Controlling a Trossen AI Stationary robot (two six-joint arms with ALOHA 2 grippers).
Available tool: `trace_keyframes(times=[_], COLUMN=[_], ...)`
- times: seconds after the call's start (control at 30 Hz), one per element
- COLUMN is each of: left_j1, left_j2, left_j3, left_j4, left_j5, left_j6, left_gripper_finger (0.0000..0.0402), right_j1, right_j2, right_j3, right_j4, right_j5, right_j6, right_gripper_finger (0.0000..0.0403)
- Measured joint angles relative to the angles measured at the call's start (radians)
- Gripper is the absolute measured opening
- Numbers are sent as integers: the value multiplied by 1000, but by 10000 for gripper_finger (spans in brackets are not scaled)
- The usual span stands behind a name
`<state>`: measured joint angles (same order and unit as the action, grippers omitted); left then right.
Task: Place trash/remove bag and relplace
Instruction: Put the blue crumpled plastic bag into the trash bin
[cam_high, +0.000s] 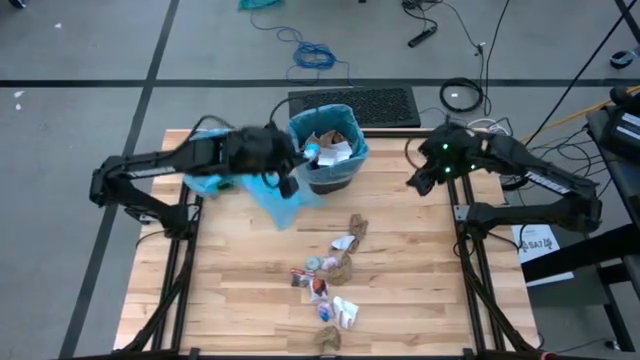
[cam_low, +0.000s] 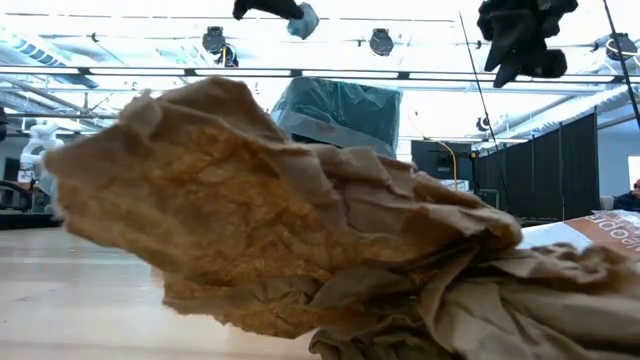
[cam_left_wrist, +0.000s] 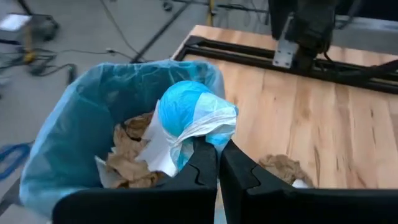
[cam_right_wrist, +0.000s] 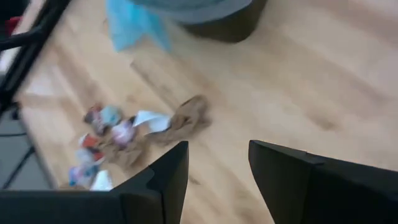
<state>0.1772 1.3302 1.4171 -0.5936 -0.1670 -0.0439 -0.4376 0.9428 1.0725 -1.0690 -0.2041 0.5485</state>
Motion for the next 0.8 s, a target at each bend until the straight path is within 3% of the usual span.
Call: trace_keyframes(times=[0.13, 0.23, 0.5, 0.67, 0.8], left_j1=[161, 252, 356, 364, 359], left_j2=[35, 80, 148, 160, 160], left_j3=[0, 0, 0, 0, 0], left_j4=[2, 0, 11, 42, 59], left_j5=[214, 307, 328, 328, 324], left_j6=[63, 80, 87, 87, 84], left_gripper_finger=[3, 6, 88, 147, 170], right_j1=[80, 138, 236, 261, 277], right_j2=[0, 0, 15, 33, 58], right_j3=[-88, -129, -142, -142, -142], right_j4=[135, 266, 396, 400, 399], right_j5=[-11, -9, 17, 49, 52], right_j6=[74, 117, 209, 217, 179], right_gripper_finger=[160, 160, 160, 160, 160])
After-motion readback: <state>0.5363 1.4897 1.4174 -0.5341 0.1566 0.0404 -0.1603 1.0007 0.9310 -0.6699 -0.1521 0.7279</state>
